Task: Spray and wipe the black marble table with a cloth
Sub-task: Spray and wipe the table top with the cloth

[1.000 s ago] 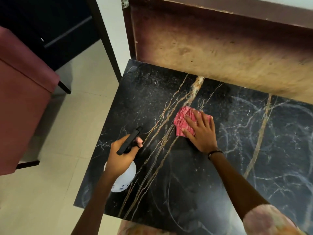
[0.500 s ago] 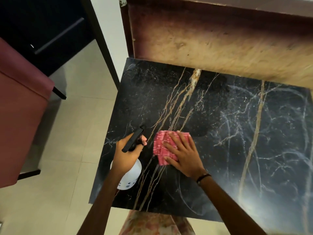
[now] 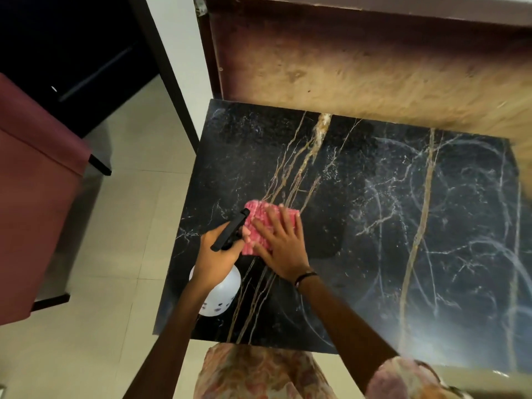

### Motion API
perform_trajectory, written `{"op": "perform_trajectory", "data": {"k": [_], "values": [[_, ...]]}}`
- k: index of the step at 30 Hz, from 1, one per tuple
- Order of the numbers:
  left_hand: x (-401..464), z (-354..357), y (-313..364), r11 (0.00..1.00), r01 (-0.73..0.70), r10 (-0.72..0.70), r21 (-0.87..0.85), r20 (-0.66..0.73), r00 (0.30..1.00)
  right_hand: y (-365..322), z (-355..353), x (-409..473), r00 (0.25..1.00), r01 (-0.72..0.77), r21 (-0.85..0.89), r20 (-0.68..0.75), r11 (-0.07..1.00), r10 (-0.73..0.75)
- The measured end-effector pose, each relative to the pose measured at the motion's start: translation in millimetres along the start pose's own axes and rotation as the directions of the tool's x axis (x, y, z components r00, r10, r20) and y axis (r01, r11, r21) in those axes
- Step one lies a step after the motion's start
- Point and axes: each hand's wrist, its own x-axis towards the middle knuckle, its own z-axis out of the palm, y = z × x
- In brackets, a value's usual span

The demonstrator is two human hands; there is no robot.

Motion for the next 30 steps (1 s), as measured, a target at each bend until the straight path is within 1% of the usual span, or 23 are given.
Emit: {"op": "perform_trajectory", "data": {"k": [2,3,5,8,10,13,15,17,20,22,24,26,27,30], "values": [[-6.9,4.2,-1.3,1.0,0.007,-0.007,-0.001,-0.019,1.0,10.9,7.1,-32.1,0.995,0.097,-0.03,0.011,0.995,-0.097],[-10.9,6.9,-1.2,1.0,0.007,-0.007,-0.002,-0.031,1.0,24.4,8.8,-47.7,0.993,0.122,-0.048,0.011,0.991,-0.121],[-18.2,11.4,-0.1,1.0,0.004,-0.004,0.002,-0.052,0.999,62.6,6.1,-69.3,0.994,0.107,-0.066,0.003,0.992,-0.107],[-30.1,18.6,3.2,1.0,0.017,-0.018,-0.018,-0.076,0.997,124.7,-5.4,-71.3,0.998,-0.057,-0.074,-0.009,0.996,0.057],[-38.5,23.9,3.5,0.999,0.04,-0.042,-0.026,-0.09,0.995,151.8,-15.2,-54.4,0.985,-0.171,-0.052,-0.003,0.984,0.171],[-49.5,33.2,2.6,0.997,0.062,-0.066,-0.04,-0.105,0.992,152.7,-26.3,-14.9,0.957,-0.288,0.028,-0.017,0.957,0.288],[-55.0,41.7,2.7,0.997,0.062,-0.067,-0.044,-0.114,0.991,135.0,-27.3,3.9,0.949,-0.315,0.061,-0.014,0.947,0.316],[-58.9,49.7,1.1,0.997,0.059,-0.065,-0.053,-0.122,0.99,114.9,-21.8,7.7,0.968,-0.248,0.041,-0.014,0.968,0.249],[-64.1,60.7,-3.5,0.998,0.057,-0.059,-0.023,-0.13,0.99,97.8,-8.9,-22.0,0.998,-0.035,-0.002,-0.043,0.999,0.035],[-66.8,66.5,-7.4,0.998,0.055,-0.055,-0.004,-0.14,0.989,101.5,-0.2,-58.0,0.995,0.081,-0.032,-0.051,0.996,-0.083],[-70.7,72.6,-8.3,0.998,0.067,-0.068,-0.011,-0.15,0.986,121.0,5.1,-97.4,0.989,0.132,-0.053,-0.056,0.99,-0.135],[-76.2,78.2,-8.0,0.997,0.074,-0.076,-0.015,-0.151,0.986,152.5,2.9,-123.8,0.99,0.125,-0.063,-0.062,0.99,-0.128],[-78.8,80.4,-8.1,0.997,0.078,-0.079,-0.014,-0.149,0.986,167.4,0.0,-127.6,0.993,0.095,-0.065,-0.061,0.993,-0.099],[-89.5,87.6,-10.8,0.993,0.114,-0.116,-0.018,-0.152,0.982,184.2,-7.8,-108.1,0.997,-0.063,-0.045,-0.048,0.997,0.061]]}}
